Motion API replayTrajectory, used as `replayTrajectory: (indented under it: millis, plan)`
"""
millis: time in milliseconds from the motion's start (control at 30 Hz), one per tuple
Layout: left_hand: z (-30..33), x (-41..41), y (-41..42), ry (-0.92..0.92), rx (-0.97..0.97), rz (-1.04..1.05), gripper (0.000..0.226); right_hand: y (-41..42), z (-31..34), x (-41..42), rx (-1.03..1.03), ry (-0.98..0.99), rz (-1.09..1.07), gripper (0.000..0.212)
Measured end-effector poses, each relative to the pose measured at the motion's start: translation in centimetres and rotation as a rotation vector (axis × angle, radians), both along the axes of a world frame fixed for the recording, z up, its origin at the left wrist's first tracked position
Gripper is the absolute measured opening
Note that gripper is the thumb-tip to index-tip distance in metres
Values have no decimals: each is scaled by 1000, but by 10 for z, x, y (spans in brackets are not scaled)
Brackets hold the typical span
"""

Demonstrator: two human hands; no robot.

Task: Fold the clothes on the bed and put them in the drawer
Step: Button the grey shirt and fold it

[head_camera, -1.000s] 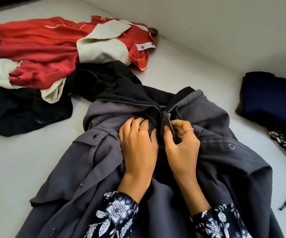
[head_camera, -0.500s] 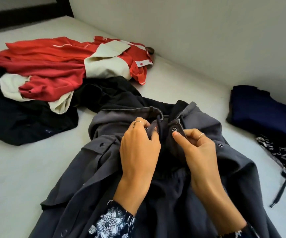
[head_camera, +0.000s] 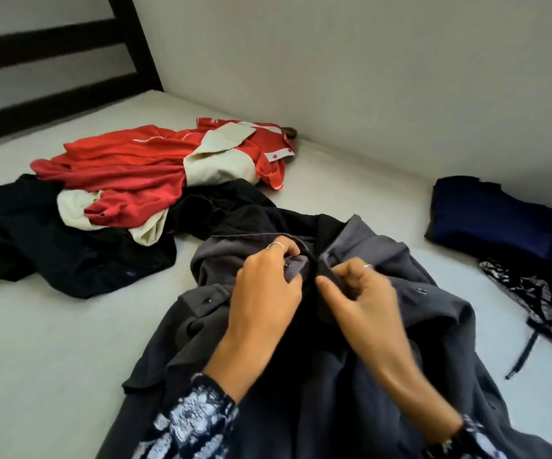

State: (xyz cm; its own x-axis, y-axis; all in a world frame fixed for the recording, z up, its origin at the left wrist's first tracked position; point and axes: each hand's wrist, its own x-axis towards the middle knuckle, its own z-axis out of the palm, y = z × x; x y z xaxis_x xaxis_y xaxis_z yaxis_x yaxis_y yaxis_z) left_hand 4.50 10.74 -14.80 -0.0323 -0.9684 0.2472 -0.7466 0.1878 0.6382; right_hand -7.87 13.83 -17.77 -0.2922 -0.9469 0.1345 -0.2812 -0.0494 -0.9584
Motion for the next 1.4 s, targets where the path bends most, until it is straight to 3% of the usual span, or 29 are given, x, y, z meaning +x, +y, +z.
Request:
replayTrajectory:
  millis: [100, 200, 300, 433, 667, 1133, 1400]
  plan:
    - [-18, -16, 16, 219, -2, 56, 20, 9, -14, 11, -29, -2, -30, 15]
    - [-34, -20, 25, 329, 26, 27, 40, 12, -18, 9, -19, -49, -45, 12]
    - [-39, -18, 32, 519, 173, -56, 53, 8, -19, 6, -24, -74, -31, 11]
    - [-37, -15, 27, 954, 278, -56, 30, 5, -20, 6, -10, -161, -5, 6]
    - [-52, -18, 18, 926, 88, 32, 23, 9, -12, 6, -92, -187, -96, 7]
    - [-67, -18, 21, 1048, 69, 12, 25, 6, -35, 14, -48, -126, -55, 11]
    - [-78, -20, 24, 959, 7, 33, 28, 4, -43, 14, -16, -203, -55, 14]
